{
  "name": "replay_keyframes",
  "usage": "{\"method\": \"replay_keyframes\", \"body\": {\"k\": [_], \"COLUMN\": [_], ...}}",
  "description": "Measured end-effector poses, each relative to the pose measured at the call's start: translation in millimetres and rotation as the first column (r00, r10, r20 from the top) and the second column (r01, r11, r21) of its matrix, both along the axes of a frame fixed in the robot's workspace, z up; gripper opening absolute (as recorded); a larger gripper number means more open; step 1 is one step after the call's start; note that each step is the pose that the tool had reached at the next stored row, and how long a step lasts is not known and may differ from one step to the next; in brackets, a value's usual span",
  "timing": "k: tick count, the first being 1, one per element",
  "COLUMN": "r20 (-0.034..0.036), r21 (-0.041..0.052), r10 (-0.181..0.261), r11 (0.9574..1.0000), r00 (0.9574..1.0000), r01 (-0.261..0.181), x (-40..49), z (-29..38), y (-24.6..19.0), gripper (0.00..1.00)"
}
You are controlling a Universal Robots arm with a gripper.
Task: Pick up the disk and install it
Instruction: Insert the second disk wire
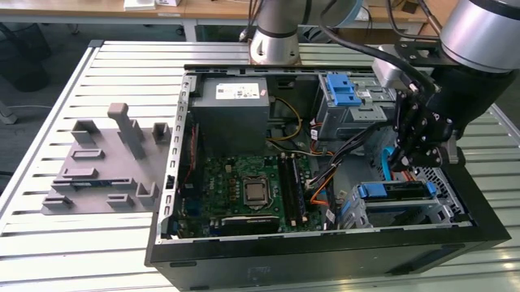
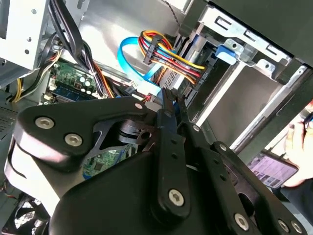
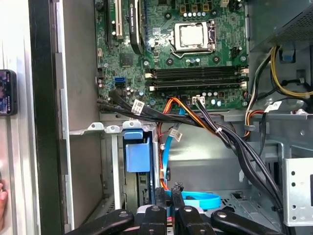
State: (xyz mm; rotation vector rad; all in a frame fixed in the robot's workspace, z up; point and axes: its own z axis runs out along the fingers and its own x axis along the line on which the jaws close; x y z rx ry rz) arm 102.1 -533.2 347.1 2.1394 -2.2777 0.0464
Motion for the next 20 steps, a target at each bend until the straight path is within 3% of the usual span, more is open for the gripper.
{"method": "replay_keyframes", "body": {"k": [2, 5, 7, 11, 17, 20], "r20": [0.0063, 0.0229, 0.0296, 0.0312, 0.0313, 0.0313], "r21": [0.0035, 0.0053, 0.0055, 0.0105, 0.0116, 0.0145], "r10": [0.002, 0.005, 0.005, 0.006, 0.007, 0.006], "r11": [1.0, 1.0, 1.0, 0.9999, 0.9999, 0.9999], "r00": [1.0, 0.9997, 0.9995, 0.9995, 0.9995, 0.9995], "r01": [-0.002, -0.005, -0.005, -0.007, -0.007, -0.007], "x": [-0.2, -2.0, -2.9, -3.6, -3.7, -3.8], "z": [-0.9, -2.1, -2.6, -6.6, -8.2, -9.5], "y": [-2.5, -3.6, -4.5, -12.1, -12.4, -15.9], "gripper": [0.16, 0.16, 0.16, 0.16, 0.16, 0.16]}}
